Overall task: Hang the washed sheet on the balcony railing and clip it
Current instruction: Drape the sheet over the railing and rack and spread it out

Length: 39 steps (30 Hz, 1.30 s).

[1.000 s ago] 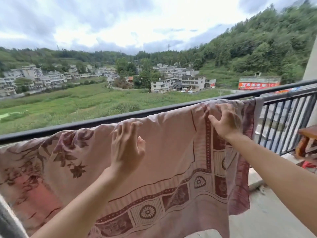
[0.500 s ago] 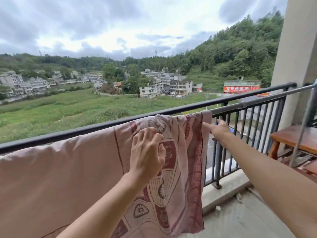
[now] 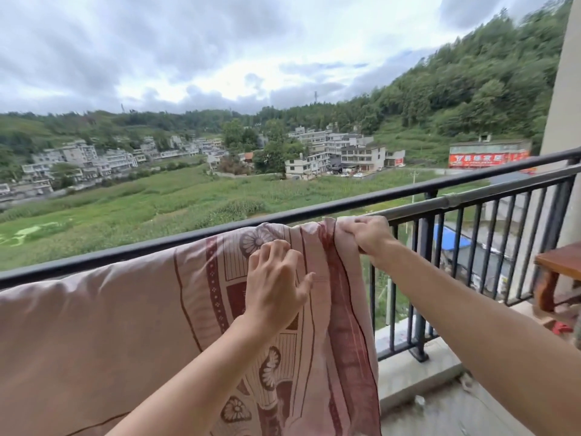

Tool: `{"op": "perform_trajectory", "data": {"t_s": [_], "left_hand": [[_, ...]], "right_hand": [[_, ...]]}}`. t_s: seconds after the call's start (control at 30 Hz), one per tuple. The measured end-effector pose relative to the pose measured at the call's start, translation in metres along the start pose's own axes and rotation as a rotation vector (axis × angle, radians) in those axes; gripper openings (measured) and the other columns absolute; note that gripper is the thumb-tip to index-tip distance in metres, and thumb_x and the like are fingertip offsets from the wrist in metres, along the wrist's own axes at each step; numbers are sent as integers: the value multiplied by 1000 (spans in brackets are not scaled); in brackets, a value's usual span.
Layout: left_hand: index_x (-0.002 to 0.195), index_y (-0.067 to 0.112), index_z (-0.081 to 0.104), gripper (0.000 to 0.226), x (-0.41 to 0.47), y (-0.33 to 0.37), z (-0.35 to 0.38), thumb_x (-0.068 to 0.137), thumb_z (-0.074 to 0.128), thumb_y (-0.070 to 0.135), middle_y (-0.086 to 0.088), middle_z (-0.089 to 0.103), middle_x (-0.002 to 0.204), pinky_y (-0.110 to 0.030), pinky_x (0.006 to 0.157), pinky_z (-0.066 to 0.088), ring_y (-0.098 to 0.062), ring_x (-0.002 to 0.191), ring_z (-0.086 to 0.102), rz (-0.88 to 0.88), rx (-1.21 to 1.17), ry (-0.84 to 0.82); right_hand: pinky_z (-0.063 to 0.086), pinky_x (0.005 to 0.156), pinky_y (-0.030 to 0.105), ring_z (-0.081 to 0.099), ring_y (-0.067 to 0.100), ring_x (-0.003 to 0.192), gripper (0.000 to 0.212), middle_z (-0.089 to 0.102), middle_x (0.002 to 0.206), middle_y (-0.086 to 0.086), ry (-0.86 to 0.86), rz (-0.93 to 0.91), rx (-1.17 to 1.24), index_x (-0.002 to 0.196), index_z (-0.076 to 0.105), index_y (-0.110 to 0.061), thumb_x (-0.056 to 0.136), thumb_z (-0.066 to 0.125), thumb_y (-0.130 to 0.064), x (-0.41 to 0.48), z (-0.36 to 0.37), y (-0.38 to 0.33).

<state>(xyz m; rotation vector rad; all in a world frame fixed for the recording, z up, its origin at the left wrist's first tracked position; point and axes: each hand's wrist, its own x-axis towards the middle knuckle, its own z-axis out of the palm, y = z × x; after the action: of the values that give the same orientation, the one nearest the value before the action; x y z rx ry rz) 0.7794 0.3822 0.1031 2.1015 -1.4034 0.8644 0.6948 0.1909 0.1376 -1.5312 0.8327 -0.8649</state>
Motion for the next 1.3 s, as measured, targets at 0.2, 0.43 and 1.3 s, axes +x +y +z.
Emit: {"op": "perform_trajectory", "data": {"t_s": [0.2,0.43,1.3], "left_hand": [[100,16,60,54,31,-6,3,78,56,65,2,56,97,-33,89,42,-19,97,51,-352,-204,-102],[71,15,58,28,56,-82,-64,92,42,5,-1,53,65,-26,57,40,-19,67,50,-856,-962,248],[74,3,69,33,128,-131,-125,71,72,35,-11,66,63,-26,48,50,-21,52,60,-547,-884,-181]], "right_hand": [[56,60,32,68,23,70,12,70,78,11,-423,-197,247,93,70,-1,92,62,-10,-36,51,-97],[47,101,40,52,26,119,65,52,134,15,-269,-560,-410,136,47,-13,78,75,-11,-1,69,-72],[38,43,26,46,13,52,24,49,62,-8,75,-944,-300,77,55,-19,95,51,-34,147,103,-137]]}}
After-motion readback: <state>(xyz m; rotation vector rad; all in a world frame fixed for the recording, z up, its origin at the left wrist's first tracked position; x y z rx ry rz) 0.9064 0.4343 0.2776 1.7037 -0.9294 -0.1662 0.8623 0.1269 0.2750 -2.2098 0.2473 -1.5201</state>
